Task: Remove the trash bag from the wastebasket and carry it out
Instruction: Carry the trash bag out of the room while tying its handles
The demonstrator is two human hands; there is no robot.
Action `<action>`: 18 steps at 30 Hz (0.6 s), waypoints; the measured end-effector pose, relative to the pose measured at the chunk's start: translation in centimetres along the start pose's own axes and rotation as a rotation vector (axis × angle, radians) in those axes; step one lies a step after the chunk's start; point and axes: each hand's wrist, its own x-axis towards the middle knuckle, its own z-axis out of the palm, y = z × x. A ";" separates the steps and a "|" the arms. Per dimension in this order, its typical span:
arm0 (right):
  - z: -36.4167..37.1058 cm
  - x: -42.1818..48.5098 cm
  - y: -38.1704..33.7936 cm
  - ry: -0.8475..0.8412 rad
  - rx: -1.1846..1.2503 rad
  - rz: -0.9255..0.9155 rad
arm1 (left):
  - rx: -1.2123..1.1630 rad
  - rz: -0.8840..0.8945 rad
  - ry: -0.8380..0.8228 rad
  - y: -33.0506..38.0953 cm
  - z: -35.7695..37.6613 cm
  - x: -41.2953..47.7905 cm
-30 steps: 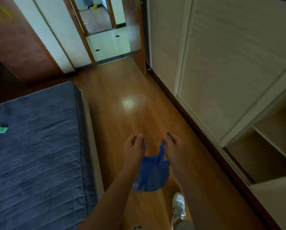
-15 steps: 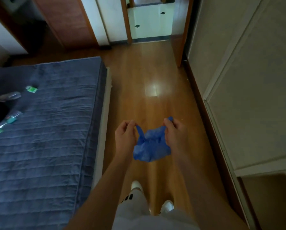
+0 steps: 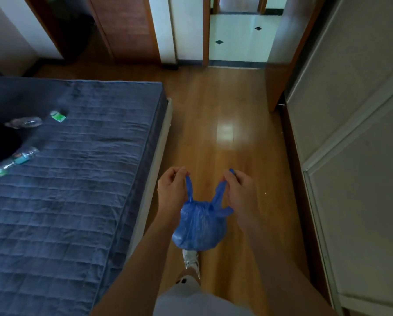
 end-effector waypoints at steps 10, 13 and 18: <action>8.0 15.6 -5.0 0.031 -0.102 0.027 | -0.007 -0.018 -0.056 5.0 1.0 17.2; 9.5 18.6 -5.7 0.075 -0.084 0.030 | -0.016 -0.013 -0.053 5.6 1.6 21.0; 11.4 24.0 -7.1 0.060 -0.058 0.017 | 0.001 -0.018 -0.074 6.6 2.8 26.4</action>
